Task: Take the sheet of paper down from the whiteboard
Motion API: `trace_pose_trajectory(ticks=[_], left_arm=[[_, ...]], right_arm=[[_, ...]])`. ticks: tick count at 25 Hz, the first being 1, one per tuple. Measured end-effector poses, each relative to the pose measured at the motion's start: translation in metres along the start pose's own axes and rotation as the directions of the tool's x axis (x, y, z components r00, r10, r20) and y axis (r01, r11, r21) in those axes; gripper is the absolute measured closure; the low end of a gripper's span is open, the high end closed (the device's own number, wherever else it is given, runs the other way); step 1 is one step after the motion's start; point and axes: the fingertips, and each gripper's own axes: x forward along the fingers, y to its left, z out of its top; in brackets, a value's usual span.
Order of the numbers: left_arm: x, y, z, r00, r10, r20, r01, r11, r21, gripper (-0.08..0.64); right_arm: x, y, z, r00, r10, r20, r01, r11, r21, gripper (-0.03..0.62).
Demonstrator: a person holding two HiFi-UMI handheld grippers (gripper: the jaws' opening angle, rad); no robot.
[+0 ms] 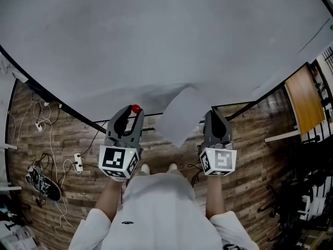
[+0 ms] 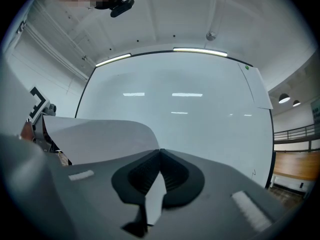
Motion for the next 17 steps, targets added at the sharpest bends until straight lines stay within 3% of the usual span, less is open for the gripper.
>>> trace_pose_trajectory(ticks=[17], left_arm=[[0.0007, 0.0001, -0.0026, 1.0, -0.013, -0.013, 0.013, 1.0, 0.0, 0.437]], right_arm=[[0.0025, 0.0002, -0.0021, 1.0, -0.007, -0.012, 0.007, 1.0, -0.001, 0.581]])
